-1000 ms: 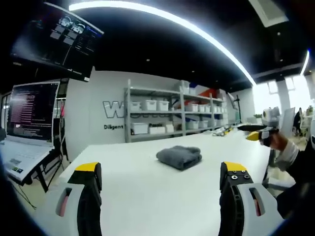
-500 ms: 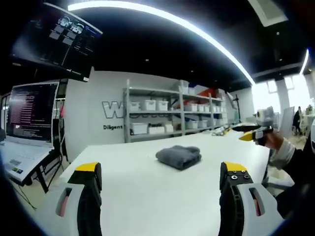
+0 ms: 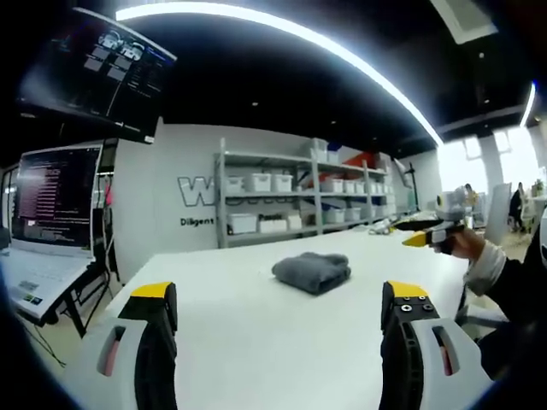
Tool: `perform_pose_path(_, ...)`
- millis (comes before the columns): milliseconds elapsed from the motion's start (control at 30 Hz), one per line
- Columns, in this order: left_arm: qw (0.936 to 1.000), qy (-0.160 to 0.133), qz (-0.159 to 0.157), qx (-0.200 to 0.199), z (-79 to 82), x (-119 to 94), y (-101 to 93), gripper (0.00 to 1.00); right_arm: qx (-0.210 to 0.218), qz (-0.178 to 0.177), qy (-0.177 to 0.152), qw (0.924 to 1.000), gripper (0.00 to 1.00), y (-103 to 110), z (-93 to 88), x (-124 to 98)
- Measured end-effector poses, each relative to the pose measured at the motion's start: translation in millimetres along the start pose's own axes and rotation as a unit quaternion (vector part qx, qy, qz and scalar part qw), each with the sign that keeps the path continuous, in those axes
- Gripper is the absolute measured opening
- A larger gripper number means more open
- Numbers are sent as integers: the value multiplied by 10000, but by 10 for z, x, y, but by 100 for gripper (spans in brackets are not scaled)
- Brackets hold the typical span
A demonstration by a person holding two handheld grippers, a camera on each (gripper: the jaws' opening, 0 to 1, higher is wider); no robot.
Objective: Open the folded towel by lifting each exposed corner and separating the folded layers until the towel lies flat within the target outline without major curled edges
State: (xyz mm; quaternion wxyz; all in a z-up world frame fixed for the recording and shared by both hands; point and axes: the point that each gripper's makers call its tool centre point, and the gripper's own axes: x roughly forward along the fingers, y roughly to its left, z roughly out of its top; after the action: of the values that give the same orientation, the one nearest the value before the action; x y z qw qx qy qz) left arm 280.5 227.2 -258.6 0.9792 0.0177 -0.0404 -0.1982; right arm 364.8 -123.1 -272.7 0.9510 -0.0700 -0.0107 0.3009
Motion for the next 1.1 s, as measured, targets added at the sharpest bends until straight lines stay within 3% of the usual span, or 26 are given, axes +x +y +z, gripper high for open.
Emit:
perform_pose_path(200, 9999, -140, 14, 32, 71, -13, -1, 96, 9, 53, 3, 10000, 87, -5, -7, 75)
perform_pose_path(633, 9999, 19, -22, 133, -2, 4, -12, 99, 123, 7, -177, 9998, 83, -214, 34, 283)
perform_pose_path(1100, 9999, 69, -109, 96, -22, -5, -50, 100, -46, -18, 51, 10000, 82, -411, -2, 555)
